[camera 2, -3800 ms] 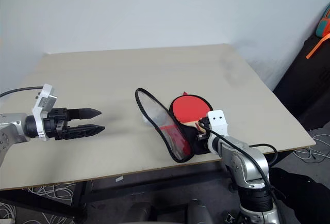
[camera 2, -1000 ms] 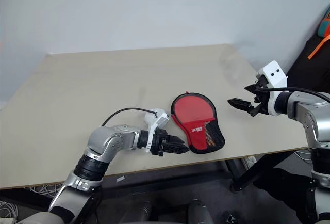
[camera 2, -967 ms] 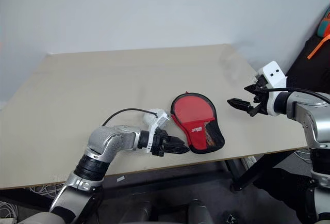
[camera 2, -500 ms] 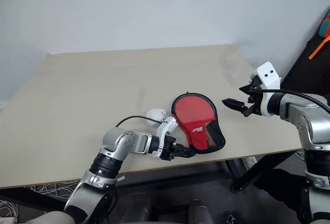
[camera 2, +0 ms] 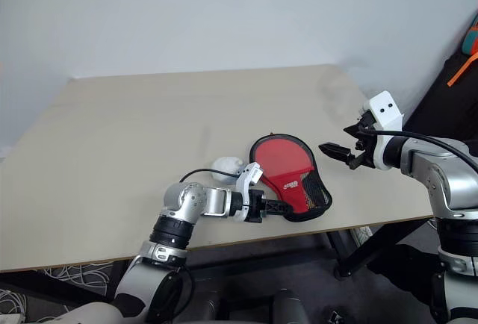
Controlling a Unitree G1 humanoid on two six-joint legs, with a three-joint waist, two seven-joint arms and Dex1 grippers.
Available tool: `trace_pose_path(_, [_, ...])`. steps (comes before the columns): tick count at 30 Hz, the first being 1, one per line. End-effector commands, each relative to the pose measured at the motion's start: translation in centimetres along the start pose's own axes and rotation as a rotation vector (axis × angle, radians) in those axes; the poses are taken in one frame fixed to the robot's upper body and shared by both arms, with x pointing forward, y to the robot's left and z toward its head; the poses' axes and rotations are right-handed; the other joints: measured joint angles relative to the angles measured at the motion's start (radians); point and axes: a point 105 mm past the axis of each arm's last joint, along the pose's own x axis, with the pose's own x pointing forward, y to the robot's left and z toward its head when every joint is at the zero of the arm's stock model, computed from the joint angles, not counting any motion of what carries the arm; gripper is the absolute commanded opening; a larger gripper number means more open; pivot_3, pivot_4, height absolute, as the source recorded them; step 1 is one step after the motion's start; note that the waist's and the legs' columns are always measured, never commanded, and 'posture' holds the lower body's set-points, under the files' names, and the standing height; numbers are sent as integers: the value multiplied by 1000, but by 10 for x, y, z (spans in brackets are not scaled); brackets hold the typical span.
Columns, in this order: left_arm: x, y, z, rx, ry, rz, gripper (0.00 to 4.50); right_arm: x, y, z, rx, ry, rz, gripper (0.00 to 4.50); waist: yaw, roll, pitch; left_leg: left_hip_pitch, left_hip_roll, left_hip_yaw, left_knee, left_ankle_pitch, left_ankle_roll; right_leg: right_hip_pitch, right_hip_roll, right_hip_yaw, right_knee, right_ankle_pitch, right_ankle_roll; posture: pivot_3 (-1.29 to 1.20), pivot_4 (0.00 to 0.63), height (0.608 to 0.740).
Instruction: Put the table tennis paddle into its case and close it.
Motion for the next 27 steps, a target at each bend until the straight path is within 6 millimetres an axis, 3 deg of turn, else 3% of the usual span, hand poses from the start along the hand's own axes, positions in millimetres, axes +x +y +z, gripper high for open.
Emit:
trace_pose_path(1, [-3, 7, 6, -22, -7, 67, 2578, -6, -1, 15, -28, -53, -13, 4500, 0, 0, 0, 0, 0, 0, 0, 0, 0, 0, 0, 0, 0, 0, 0, 0, 0, 740])
trace_pose_path(18, [-3, 13, 0, -144, 25, 85, 2578, -4, -2, 14, -29, -56, -9, 4500, -3, -1, 0, 1, 1, 0, -1, 0, 0, 0, 1, 0, 0, 0, 0, 0, 0, 740])
trace_pose_path(21, [-3, 17, -1, -158, 28, 95, 1924, -4, -1, 15, -31, -57, -5, 4500, -3, -1, -1, 1, 1, 0, -1, 0, 0, 0, 1, 0, 0, 0, 0, 0, 0, 740])
trace_pose_path(26, [-3, 20, -3, -177, 29, 107, 83, -3, 1, 16, -37, -59, 5, 4500, -3, 0, -1, 1, 1, 0, -1, 0, 0, 0, 1, 0, 0, 0, 0, 0, 0, 740])
trace_pose_path(27, [-3, 20, -3, -178, 29, 108, 31, -3, 1, 16, -37, -59, 6, 4500, -3, 0, -1, 1, 1, 0, -1, 0, 0, 0, 1, 0, 0, 0, 0, 0, 0, 740])
